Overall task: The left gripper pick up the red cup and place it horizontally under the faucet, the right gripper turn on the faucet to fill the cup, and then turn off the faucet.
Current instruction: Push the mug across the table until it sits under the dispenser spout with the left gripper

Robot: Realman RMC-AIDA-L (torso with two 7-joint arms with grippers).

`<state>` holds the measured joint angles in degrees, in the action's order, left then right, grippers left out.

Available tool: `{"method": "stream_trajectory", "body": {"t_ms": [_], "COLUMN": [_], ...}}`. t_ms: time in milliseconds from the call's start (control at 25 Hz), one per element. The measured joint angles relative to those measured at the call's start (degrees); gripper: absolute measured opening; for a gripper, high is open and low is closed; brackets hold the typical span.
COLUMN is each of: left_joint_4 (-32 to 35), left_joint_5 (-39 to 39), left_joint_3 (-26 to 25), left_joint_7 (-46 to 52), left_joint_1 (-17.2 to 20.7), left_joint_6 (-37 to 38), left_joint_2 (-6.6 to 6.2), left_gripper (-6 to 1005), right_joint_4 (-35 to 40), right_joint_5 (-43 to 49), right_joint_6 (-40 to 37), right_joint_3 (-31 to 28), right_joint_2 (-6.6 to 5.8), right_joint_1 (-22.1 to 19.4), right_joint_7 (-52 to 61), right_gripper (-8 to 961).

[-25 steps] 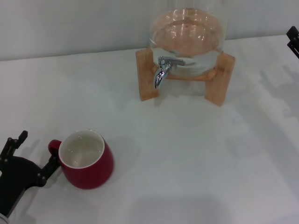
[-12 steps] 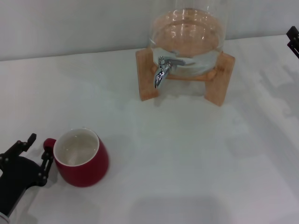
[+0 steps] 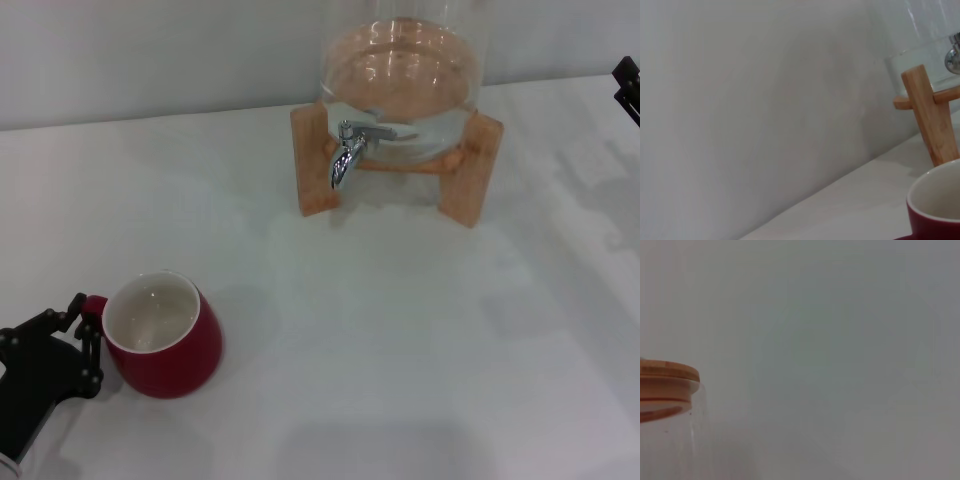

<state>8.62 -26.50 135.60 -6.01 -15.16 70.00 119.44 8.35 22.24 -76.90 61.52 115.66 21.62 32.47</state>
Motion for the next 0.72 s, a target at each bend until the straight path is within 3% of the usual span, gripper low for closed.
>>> {"method": "stream_trajectory", "body": {"t_ms": [40,720], "left_joint_4": [0.0,0.55], "left_joint_5": [-0.04,1.25], "left_joint_3": [0.0,0.04], "left_joint_7": [0.0,0.04], "left_joint_1": [-0.13,-2.18], "left_joint_6": [-0.16,-0.69], "left_joint_2": [0.0,-0.15], "left_gripper": [91,91], "right_joint_4": [0.0,0.0], "right_joint_5": [0.0,-0.33], "right_joint_6": [0.0,-0.07], "right_joint_3": [0.0,0.0], "right_joint_2": [0.0,0.0], "right_joint_1": [0.0,0.0], "right_joint_7": [0.0,0.13], "right_gripper": [827,827]}}
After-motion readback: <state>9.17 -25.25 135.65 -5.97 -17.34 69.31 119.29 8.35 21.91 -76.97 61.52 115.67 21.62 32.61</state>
